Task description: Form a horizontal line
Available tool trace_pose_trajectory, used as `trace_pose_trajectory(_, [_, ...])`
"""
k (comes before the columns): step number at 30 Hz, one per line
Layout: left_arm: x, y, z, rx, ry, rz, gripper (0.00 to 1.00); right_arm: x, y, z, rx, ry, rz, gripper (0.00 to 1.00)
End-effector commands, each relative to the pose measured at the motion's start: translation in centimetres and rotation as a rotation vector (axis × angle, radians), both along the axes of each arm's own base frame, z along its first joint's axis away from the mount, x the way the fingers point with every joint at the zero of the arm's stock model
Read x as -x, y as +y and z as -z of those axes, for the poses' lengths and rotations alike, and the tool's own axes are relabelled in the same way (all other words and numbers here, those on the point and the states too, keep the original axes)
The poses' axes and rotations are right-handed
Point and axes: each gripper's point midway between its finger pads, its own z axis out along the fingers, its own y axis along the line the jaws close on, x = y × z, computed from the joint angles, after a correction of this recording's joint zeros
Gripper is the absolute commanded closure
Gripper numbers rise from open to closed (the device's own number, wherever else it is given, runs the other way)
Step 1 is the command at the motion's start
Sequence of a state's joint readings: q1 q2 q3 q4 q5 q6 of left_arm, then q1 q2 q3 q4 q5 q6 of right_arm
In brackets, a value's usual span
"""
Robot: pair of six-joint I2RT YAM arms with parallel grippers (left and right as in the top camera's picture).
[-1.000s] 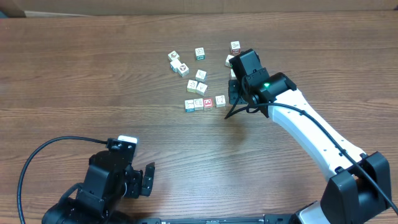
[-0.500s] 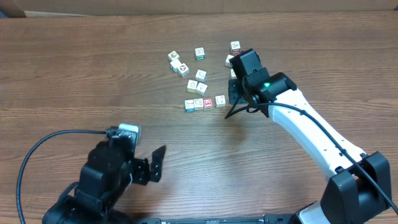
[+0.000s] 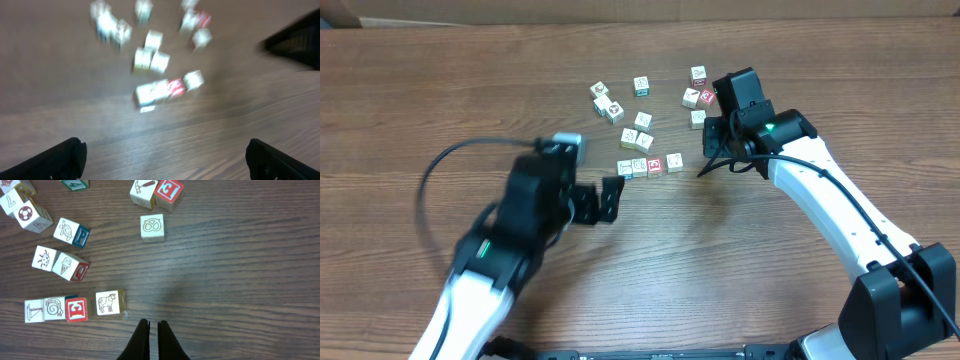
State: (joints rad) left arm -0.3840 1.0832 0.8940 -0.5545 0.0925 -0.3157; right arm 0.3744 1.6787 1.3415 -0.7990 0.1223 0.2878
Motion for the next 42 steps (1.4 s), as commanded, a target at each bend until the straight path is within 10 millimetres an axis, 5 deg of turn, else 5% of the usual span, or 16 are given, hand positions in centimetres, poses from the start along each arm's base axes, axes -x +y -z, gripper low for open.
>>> trace_pose_trajectory(1, [-2.4,-1.6,1.5,0.112,0.119,0.049,0.00,-0.2,-0.3,0.8,0.003,0.022,-0.004,0.96])
trace_pose_trajectory(8, [-6.5,-1.9,2.8,0.275,0.202,0.092,0.01,-0.4,-0.2,1.0,0.005,0.020,-0.007,0.96])
trace_pose_trajectory(9, [-6.7,-1.5,3.5,0.276,0.220,0.080,0.11,-0.5,-0.2,1.0,0.003,0.018,-0.007,0.96])
trace_pose_trajectory(11, [-6.5,-0.6,4.7,0.261,0.262,0.060,0.96,-0.5,-0.2,1.0,0.003,0.018,-0.007,0.96])
trace_pose_trajectory(17, [-6.1,3.9,7.8,0.096,0.340,-0.108,0.96,-0.6,-0.1,1.4,0.011,0.023,-0.017,0.96])
trace_pose_trajectory(25, [-6.4,5.3,8.7,-0.056,0.315,-0.234,0.96,-1.0,0.9,4.8,-0.010,0.087,-0.036,0.96])
trace_pose_trajectory(36, [-7.4,3.1,14.2,-0.033,0.423,-0.221,0.96,-1.6,1.4,6.5,-0.032,0.093,-0.023,0.96])
trace_pose_trajectory(42, [-8.6,1.3,15.1,0.045,0.413,-0.166,0.96,-1.4,1.3,7.7,-0.035,0.091,-0.021,0.96])
